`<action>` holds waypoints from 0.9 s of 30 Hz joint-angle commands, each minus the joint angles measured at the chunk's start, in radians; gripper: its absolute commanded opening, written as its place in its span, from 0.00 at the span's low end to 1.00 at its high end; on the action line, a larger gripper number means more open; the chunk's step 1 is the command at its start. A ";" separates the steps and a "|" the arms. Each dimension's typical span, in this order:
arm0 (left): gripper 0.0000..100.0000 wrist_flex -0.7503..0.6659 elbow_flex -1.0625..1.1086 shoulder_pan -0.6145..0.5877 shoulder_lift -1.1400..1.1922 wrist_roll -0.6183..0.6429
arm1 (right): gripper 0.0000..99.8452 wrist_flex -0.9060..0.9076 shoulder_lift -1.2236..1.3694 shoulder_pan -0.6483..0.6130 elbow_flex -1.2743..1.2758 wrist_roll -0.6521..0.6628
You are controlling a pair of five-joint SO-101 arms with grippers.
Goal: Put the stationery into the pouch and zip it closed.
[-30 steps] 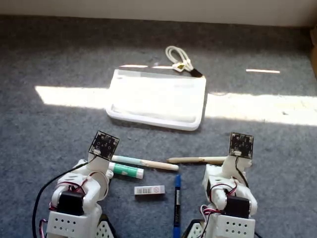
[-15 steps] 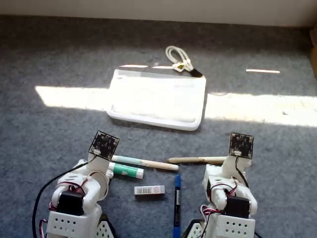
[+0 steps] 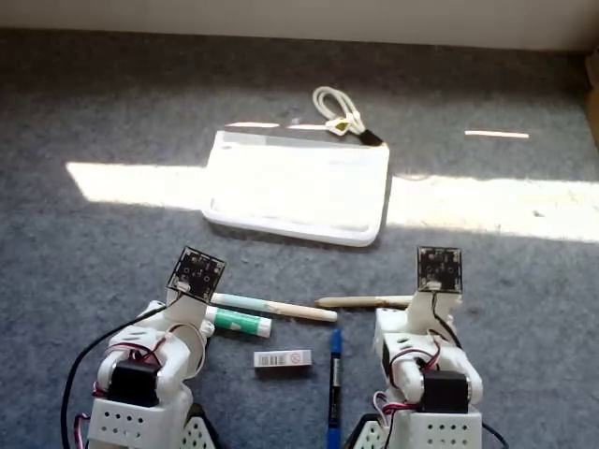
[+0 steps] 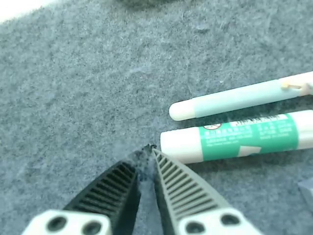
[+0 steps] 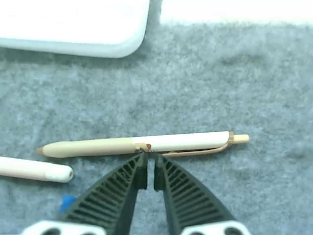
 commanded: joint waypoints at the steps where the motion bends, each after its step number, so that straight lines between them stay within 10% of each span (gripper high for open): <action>1: 0.01 0.006 0.019 -0.002 -0.002 0.012 | 0.01 0.039 -0.013 -0.007 -0.166 0.003; 27: 0.01 0.006 0.019 -0.002 -0.002 0.012 | 0.01 0.277 0.363 -0.007 -0.651 0.003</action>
